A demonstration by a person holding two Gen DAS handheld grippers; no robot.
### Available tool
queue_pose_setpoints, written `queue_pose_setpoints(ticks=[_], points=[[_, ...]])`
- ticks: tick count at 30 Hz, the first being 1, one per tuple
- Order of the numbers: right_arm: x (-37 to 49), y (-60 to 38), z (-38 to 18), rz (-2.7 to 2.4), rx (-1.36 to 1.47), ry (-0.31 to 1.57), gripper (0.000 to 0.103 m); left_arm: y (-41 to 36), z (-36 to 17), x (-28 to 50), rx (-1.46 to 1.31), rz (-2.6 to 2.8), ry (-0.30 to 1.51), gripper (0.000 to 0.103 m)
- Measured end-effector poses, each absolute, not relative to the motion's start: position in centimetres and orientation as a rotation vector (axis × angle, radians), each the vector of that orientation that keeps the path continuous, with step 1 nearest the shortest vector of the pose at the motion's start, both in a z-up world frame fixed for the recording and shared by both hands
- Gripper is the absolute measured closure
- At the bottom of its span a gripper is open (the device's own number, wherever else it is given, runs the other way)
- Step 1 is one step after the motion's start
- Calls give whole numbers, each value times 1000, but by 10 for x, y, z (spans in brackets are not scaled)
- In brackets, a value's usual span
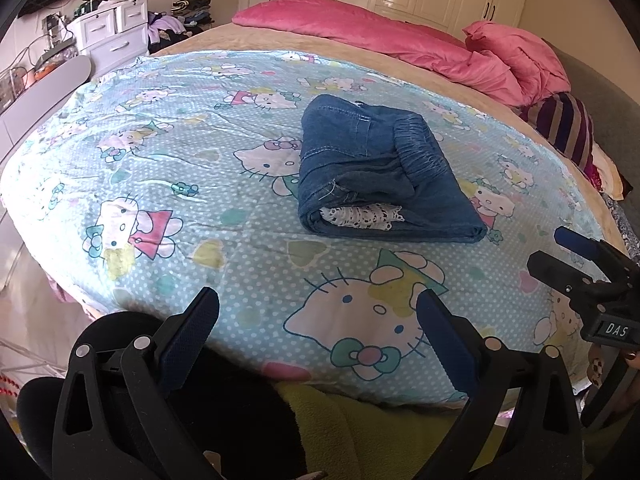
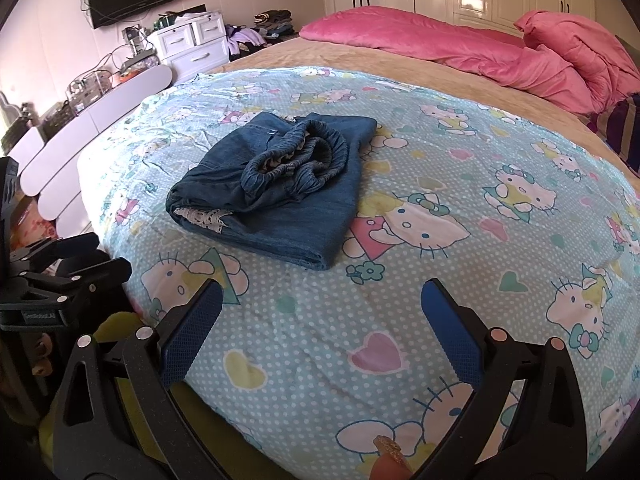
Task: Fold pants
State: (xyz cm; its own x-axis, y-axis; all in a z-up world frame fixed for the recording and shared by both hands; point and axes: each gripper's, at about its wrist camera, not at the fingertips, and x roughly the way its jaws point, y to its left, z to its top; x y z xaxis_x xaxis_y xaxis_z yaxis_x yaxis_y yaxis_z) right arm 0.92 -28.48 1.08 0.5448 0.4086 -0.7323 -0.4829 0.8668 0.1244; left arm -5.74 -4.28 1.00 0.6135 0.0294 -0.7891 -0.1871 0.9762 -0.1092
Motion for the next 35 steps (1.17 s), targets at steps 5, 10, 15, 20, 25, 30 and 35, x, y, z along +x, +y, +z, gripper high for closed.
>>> queue_pose_setpoints(ticks=[5,10,15,20,25,30,35], points=[[10,-285,11,530,-96,844,9,-43,10,-58,-182,129,905,4],[10,-285,11,531,-98,843,9,-44,10,-58,-176,126,908,4],[10,-285,10,529,-98,843,9,-43,9,-58,-177,119,913,4],[13,-290,10,508,-101,845,9,-40,7,-55,-191,134,923,4],[22,-305,7,459,-95,854,9,-25,6,-49,-217,173,914,5],[52,-350,-1,325,-51,860,9,10,2,-18,-222,238,954,4],[109,-448,-7,52,13,870,9,87,-7,45,-206,411,1008,4]])
